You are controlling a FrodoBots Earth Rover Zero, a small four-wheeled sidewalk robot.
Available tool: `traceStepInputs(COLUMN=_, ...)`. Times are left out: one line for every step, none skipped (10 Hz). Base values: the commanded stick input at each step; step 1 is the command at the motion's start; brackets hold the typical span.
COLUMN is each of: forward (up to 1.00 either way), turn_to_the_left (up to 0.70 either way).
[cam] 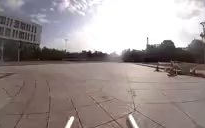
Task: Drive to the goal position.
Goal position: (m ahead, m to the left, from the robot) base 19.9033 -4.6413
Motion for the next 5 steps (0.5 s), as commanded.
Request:
traceStepInputs(forward=1.0, turn_to_the_left=0.0)
traceStepInputs(forward=1.0, turn_to_the_left=0.0)
traceStepInputs(forward=1.0, turn_to_the_left=0.0)
traceStepInputs(forward=1.0, turn_to_the_left=0.0)
traceStepInputs(forward=1.0, turn_to_the_left=0.0)
